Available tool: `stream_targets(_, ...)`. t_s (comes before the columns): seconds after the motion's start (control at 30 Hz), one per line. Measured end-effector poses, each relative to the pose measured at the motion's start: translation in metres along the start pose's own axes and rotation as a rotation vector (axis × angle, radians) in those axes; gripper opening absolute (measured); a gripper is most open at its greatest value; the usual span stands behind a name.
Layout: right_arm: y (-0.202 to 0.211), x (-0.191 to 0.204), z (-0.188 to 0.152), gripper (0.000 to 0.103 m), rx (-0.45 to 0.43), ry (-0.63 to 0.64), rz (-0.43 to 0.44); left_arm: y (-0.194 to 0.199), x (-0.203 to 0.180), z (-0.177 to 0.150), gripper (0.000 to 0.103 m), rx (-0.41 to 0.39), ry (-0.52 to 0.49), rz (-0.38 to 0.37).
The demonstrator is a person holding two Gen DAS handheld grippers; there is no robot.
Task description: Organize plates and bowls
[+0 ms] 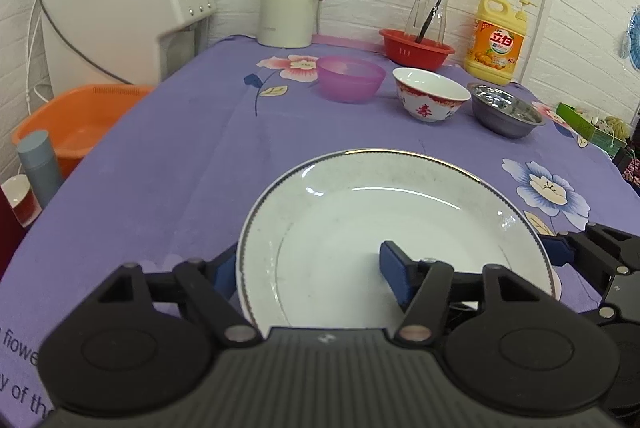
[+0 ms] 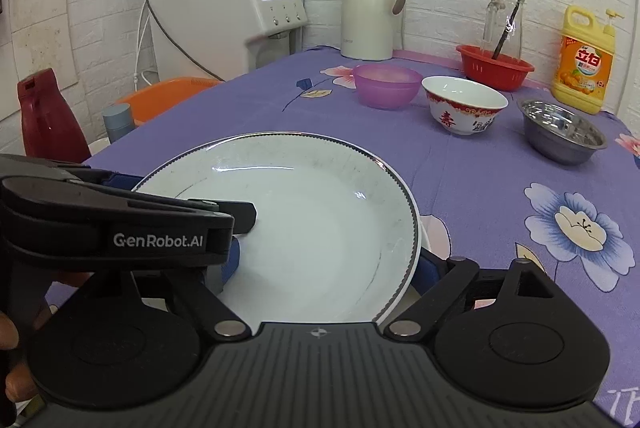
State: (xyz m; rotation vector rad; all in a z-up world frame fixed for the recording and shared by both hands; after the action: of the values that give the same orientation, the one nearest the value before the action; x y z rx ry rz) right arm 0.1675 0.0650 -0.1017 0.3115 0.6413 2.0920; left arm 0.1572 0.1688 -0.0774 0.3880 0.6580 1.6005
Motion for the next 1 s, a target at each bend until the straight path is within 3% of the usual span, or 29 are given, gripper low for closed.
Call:
stream_targets(0.27, 0.005, -0.002, 0.004, 0.103, 0.016, 0.027, 0.002, 0.018, -0.006, 0.024, 0.070, -0.097, -0.025, -0.002)
stream_targets(0.37, 0.002, 0.006, 0.001, 0.103, 0.050, 0.101, 0.003, 0.021, -0.010, 0.036, 0.070, -0.120, -0.019, -0.015)
stream_targets(0.5, 0.012, -0.009, 0.006, 0.103, 0.021, 0.002, 0.042, 0.027, -0.013, 0.050, 0.071, -0.156, -0.018, -0.008)
stream_targets(0.6, 0.020, -0.015, 0.010, 0.103, -0.011, 0.004, 0.011, 0.028, -0.016, 0.060, 0.071, -0.166, -0.006, -0.021)
stream_targets(0.73, 0.026, -0.016, 0.015, 0.103, -0.023, -0.054, 0.113, 0.026, -0.028, 0.070, 0.072, -0.168, -0.005, -0.051)
stream_targets(0.83, 0.037, -0.036, 0.024, 0.103, -0.069, -0.106, 0.108, 0.022, -0.040, 0.071, 0.072, -0.141, -0.015, -0.099)
stream_targets(1.0, 0.050, -0.120, 0.034, 0.103, -0.128, -0.237, -0.020, 0.002, -0.066, 0.076, 0.072, -0.054, -0.013, -0.208)
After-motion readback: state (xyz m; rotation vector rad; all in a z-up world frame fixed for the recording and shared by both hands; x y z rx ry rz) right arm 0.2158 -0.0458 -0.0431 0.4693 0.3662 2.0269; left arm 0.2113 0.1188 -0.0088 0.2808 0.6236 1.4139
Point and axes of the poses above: each gripper's, at about its wrist camera, not at the fingertips, and y roughly against the way its jaws point, x to its left, z to its top, the point moved 8 cm from there along -y, roughly the way its jaws point, and after that the axes turned 2 degrees about x, right-handed, at the moved point
